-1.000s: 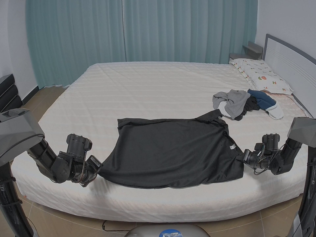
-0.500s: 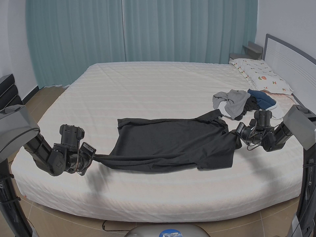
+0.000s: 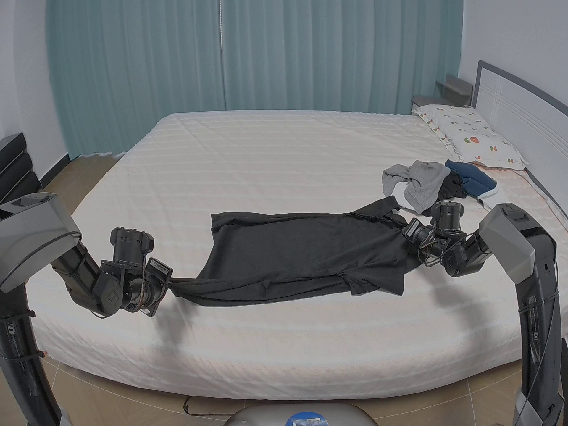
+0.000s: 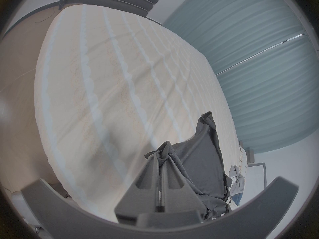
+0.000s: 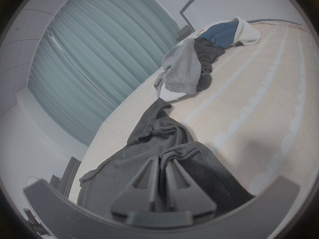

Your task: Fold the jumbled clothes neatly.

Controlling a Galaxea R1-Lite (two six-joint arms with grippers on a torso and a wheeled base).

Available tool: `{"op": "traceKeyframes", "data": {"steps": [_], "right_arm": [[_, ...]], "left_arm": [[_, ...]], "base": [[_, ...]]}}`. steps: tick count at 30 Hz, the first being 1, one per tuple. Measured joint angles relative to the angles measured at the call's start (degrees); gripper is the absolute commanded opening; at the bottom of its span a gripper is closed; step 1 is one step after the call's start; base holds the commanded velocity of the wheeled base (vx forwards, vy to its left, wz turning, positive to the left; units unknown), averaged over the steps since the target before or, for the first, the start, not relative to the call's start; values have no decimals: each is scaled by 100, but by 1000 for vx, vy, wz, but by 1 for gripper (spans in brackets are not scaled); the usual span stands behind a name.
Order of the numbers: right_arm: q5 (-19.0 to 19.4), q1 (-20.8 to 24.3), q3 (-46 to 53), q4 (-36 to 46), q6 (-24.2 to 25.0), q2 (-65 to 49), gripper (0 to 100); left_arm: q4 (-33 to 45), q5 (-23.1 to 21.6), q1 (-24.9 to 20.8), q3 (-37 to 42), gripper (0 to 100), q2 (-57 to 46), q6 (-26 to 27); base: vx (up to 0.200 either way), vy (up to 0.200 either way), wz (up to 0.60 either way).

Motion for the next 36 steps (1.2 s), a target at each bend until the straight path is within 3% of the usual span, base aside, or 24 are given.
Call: {"op": "traceKeyframes", "data": {"steps": [10, 21, 26, 29, 36], "right_arm": [[226, -28, 293, -101, 2, -116, 100], [1358, -195, 2065, 35, -134, -1296, 100], [1754, -187, 2892, 389, -807, -1715, 100], [1848, -118, 3194, 503, -1029, -1820, 100], [1807, 127, 3305, 530, -1051, -1755, 100]], "left_arm": [[2, -4, 5, -7, 0, 135, -2], [5, -11, 2, 12, 0, 160, 2], [5, -17, -6, 41, 0, 160, 18], [5, -20, -20, 61, 0, 160, 29], [11, -22, -39, 83, 0, 160, 41]], "base": [[0, 0, 0], [0, 0, 0], [0, 0, 0], [0, 0, 0], [0, 0, 0]]}}
